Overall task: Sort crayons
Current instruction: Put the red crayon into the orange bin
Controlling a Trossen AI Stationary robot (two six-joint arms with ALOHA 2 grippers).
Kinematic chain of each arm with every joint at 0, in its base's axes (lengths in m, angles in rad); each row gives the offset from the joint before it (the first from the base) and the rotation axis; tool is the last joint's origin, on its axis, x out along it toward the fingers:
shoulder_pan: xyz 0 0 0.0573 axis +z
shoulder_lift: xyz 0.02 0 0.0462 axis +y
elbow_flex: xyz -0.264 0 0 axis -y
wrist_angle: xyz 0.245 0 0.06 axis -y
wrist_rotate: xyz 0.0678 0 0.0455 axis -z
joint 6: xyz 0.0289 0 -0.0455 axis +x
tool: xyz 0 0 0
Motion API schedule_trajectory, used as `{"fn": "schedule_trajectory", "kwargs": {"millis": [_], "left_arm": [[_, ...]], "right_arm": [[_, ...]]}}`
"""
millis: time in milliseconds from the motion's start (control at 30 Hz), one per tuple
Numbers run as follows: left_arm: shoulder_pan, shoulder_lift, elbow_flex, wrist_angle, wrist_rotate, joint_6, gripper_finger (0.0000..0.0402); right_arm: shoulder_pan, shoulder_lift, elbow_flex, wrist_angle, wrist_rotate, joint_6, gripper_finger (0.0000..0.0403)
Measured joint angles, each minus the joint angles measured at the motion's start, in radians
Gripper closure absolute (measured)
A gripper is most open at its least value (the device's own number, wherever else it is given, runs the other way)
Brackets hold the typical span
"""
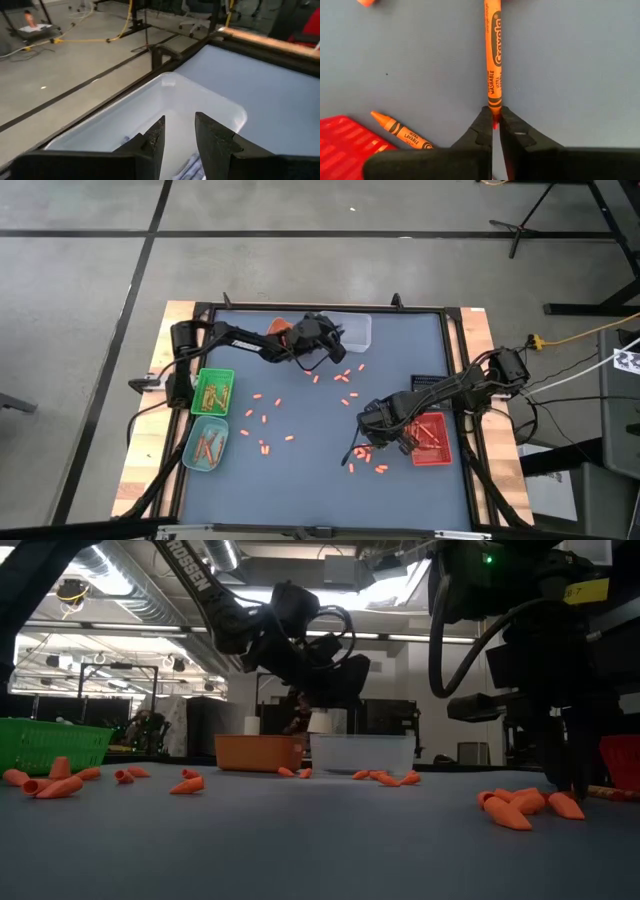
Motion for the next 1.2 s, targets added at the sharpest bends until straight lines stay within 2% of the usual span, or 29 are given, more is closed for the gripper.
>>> {"fn": "schedule_trajectory", "kwargs": {"millis": [233, 367, 600, 833, 1100, 1200], "left_arm": [[0.0, -0.09, 0.001, -0.074, 0.034, 0.006, 0.031], [0.0, -0.177, 0.001, -0.179, 0.032, 0.082, 0.031], [0.0, -0.373, 0.001, -0.377, 0.029, 0.154, 0.031], [-0.008, -0.554, 0.001, -0.552, 0.029, 0.155, 0.031], [-0.062, -0.608, 0.001, -0.72, 0.032, 0.147, 0.031], [-0.084, -0.609, 0.001, -0.76, 0.032, 0.147, 0.031]], "right_arm": [[0.0, 0.0, 0.007, -0.014, -0.001, 0.001, 0.0393], [0.0, 0.002, 0.059, -0.068, 0.017, 0.001, 0.0396], [0.0, 0.002, 0.195, -0.188, 0.112, -0.007, 0.0397], [0.0, 0.001, 0.294, -0.214, 0.229, -0.007, 0.0396], [0.0, 0.007, 0.296, -0.21, 0.181, 0.042, 0.0396], [0.0, 0.007, 0.296, -0.21, 0.126, 0.09, 0.039]]}}
